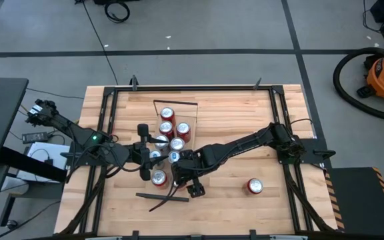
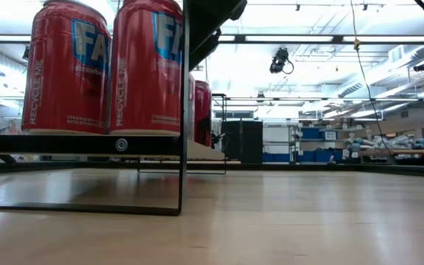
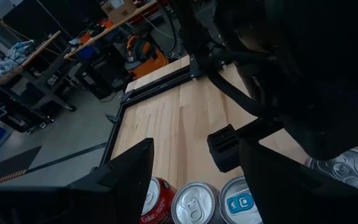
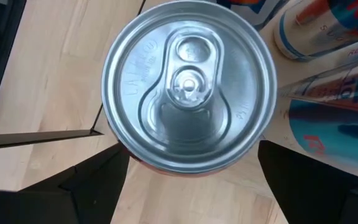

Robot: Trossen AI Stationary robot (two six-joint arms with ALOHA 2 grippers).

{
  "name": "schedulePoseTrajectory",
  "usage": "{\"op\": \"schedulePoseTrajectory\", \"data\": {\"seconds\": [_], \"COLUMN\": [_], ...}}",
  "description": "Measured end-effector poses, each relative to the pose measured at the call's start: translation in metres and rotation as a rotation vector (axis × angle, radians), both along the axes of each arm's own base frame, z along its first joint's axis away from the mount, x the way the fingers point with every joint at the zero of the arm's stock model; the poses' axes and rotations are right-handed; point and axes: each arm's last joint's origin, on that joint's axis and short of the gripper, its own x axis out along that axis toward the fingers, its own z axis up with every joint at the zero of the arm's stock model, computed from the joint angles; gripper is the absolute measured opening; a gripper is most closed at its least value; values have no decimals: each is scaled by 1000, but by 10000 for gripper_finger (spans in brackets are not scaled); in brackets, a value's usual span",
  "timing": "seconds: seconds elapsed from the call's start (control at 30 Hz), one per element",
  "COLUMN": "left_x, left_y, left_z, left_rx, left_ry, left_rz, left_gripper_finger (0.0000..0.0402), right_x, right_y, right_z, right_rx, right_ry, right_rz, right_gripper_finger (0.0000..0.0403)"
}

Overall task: Place canned beverage on shelf
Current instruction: Put the red soda can on the shelf aligned with the red soda can, then put the red black soda can on the shelf aligned with the red black soda can

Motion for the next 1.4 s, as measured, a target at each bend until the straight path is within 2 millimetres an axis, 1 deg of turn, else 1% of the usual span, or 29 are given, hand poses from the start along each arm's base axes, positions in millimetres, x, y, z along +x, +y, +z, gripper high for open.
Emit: {"op": "schedulePoseTrajectory", "data": {"seconds": [0.17, 0.43, 0.47, 0.57, 0.77, 0.87, 1.2, 1.3, 1.4], "left_x": [0, 0, 0, 0, 0, 0, 0, 0, 0], "left_y": [0, 0, 0, 0, 0, 0, 0, 0, 0], "left_z": [0, -1, -1, -1, -1, -1, -1, -1, -1], "left_rx": [-5, -4, -4, -4, -4, -5, -11, -11, -13], "left_ry": [0, 4, 4, 4, 7, 7, 7, 7, 2], "left_rz": [2, 3, 3, 3, 3, 4, 6, 6, 6], "left_gripper_finger": [249, 249, 249, 249, 249, 249, 249, 249, 249], "right_x": [-1, -10, -12, -20, -39, -50, -80, -86, -94], "right_y": [-1, -1, -2, 0, 14, 21, 37, 42, 52], "right_z": [-1, -3, -2, 8, 29, 37, 35, 36, 38], "right_rx": [-2, -18, -19, -32, -57, -60, -124, -134, -161], "right_ry": [13, 104, 114, 121, 96, 114, 307, 330, 317], "right_rz": [-7, -34, -42, -61, -85, -90, -144, -163, -174], "right_gripper_finger": [366, 367, 367, 367, 367, 367, 364, 364, 364]}}
